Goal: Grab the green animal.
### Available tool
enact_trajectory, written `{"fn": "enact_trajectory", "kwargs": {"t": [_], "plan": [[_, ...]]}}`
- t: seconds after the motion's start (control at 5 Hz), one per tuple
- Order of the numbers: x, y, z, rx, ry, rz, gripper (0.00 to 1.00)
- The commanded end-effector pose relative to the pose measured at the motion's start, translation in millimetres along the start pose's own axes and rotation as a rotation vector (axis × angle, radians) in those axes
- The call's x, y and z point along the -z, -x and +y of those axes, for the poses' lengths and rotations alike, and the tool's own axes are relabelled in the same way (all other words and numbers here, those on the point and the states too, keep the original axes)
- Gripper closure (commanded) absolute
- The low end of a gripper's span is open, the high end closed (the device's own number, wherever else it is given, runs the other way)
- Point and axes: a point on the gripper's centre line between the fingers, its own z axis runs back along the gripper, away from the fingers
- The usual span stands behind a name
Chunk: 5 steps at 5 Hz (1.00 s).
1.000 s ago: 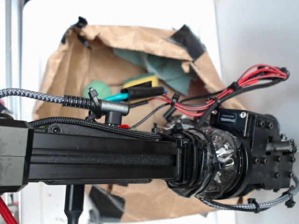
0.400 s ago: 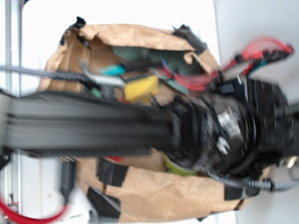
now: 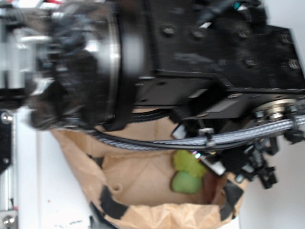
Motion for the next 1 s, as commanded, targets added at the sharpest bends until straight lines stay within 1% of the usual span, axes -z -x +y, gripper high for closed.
{"fn": "enact_trajectory", "kwargs": {"t": [0.0, 0.2, 0.8], "plan": [[-27, -16, 18, 0.005, 0.052, -0.046, 0.0], [-6, -14, 12, 0.059, -0.025, -0.075, 0.0], [-6, -14, 12, 0.059, -0.025, -0.075, 0.0]]}}
